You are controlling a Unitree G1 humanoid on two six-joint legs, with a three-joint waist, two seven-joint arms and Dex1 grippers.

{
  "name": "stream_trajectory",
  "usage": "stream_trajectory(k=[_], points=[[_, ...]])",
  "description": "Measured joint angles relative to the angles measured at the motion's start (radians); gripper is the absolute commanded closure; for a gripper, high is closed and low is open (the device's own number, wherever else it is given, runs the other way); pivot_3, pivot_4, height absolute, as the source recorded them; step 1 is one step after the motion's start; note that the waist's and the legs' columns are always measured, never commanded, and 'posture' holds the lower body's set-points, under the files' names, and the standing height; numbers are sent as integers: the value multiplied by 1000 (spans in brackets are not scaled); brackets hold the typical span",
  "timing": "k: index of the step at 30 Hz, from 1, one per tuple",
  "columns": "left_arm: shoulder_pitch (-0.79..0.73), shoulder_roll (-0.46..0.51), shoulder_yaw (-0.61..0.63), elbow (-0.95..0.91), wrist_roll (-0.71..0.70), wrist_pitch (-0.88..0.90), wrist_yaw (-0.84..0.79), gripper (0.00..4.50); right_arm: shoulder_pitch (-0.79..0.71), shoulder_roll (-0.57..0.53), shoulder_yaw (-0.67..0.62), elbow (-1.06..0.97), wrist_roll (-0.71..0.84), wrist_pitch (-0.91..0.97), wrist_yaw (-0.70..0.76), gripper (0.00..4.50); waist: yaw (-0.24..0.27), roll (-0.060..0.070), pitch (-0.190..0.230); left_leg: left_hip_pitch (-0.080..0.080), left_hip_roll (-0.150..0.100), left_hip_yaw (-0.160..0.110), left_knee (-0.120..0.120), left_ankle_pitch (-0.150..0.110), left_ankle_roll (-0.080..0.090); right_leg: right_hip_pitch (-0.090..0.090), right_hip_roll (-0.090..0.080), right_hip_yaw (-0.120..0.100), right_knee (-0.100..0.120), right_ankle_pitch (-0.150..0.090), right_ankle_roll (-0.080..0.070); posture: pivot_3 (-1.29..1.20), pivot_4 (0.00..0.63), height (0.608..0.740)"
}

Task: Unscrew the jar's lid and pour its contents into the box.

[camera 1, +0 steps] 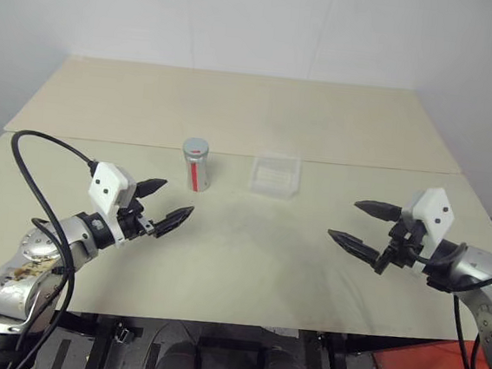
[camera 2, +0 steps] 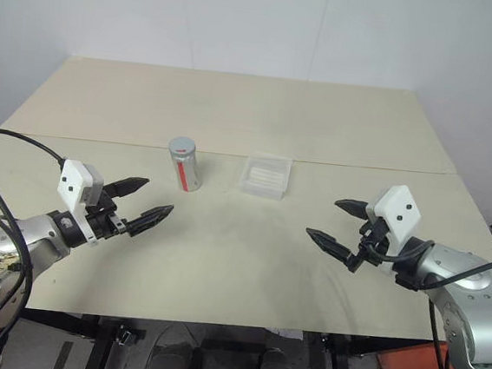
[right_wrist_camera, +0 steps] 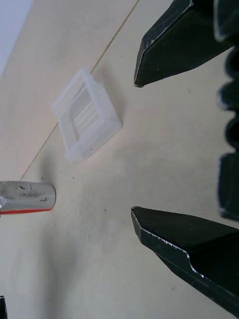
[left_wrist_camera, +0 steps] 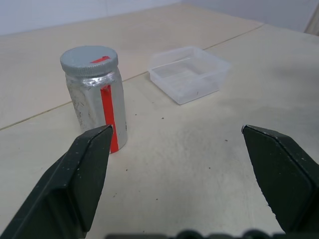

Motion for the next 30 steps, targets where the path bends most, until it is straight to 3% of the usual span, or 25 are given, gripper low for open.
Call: stream_trajectory(k=[10,16,24,30], points=[[-1,-9,-4,0,2,0,5,0,-9,0,0,0,0,0,0,49,0,0,0,0,0,0,0,0,0,0,0,0,0,0,0,0,150,740],[-36,-126,-47,-1,79,-6,150,0,-7,-6,0,0,1,0,15,49,2,0,0,0,0,0,0,0,0,0,0,0,0,0,0,0,150,740],[-114,-394,-203,21,322,-43,482,0,-4,-16,-1,4,0,-18,28,49,13,-1,0,0,-1,-1,1,0,0,1,0,0,0,0,0,0,150,740],[-182,-476,-256,120,476,-51,626,0,-5,-19,-1,11,0,-24,36,49,14,-1,0,0,-1,-1,1,0,0,1,0,0,0,0,0,0,150,740]])
